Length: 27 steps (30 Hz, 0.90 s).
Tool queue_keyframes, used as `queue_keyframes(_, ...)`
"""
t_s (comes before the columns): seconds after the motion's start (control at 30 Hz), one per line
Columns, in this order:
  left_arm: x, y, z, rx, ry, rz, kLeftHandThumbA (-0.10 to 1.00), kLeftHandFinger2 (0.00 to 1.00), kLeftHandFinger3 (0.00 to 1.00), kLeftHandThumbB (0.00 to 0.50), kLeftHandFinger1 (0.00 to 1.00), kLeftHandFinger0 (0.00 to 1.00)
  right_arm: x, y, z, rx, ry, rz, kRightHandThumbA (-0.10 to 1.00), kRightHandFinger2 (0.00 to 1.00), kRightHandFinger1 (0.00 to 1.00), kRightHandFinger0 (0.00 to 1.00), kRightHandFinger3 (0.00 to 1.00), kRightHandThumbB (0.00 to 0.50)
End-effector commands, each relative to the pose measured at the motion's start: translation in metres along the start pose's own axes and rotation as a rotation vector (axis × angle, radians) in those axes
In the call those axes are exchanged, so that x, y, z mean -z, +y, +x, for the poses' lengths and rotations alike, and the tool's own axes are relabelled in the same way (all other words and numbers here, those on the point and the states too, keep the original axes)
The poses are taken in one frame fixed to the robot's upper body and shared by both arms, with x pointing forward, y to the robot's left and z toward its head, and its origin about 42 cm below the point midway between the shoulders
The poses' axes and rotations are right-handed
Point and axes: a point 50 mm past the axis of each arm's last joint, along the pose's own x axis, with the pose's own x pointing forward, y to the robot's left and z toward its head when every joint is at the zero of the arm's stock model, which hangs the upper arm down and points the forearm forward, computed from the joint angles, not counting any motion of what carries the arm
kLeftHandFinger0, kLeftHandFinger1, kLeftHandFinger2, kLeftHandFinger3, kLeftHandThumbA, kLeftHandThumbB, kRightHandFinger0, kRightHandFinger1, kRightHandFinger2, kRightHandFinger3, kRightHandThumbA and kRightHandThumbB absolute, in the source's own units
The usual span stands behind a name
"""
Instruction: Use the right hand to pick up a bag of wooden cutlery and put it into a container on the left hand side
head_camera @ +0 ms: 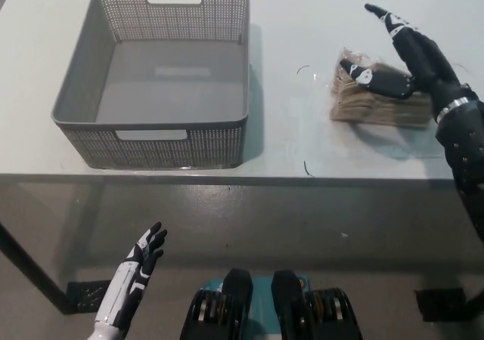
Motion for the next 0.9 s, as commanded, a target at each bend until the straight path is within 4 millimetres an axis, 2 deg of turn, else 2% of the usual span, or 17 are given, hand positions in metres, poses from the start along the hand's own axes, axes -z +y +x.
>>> queue_keyframes(0.0,-0.004,0.003,0.000,0.014,-0.051,0.010,0.97,1.00,1.00,0.001,1.00,1.00,-0.014,-0.033,0.022,-0.016,0.000,-0.099,0.71,1.00,1.00,1.00,1.00,0.500)
queue_keyframes(0.17,-0.005,0.005,0.000,0.020,-0.050,0.017,0.96,1.00,1.00,0.000,1.00,1.00,-0.010,-0.037,0.033,-0.104,0.071,-0.185,0.79,1.00,1.00,1.00,1.00,0.500)
queue_keyframes(0.5,-0.005,0.006,0.002,0.031,-0.053,0.009,0.96,1.00,1.00,0.003,1.00,1.00,-0.009,-0.059,0.052,-0.192,0.141,-0.294,0.79,1.00,1.00,1.00,1.00,0.500)
queue_keyframes(0.7,-0.008,0.009,0.005,0.037,-0.061,0.024,0.96,1.00,1.00,0.000,1.00,1.00,-0.008,-0.074,0.057,-0.233,0.156,-0.327,0.77,1.00,1.00,1.00,1.00,0.500)
queue_keyframes(0.87,-0.010,0.011,0.008,0.043,-0.060,0.036,0.98,1.00,1.00,0.023,1.00,1.00,-0.004,-0.083,0.057,-0.246,0.170,-0.349,0.78,1.00,1.00,1.00,1.00,0.500)
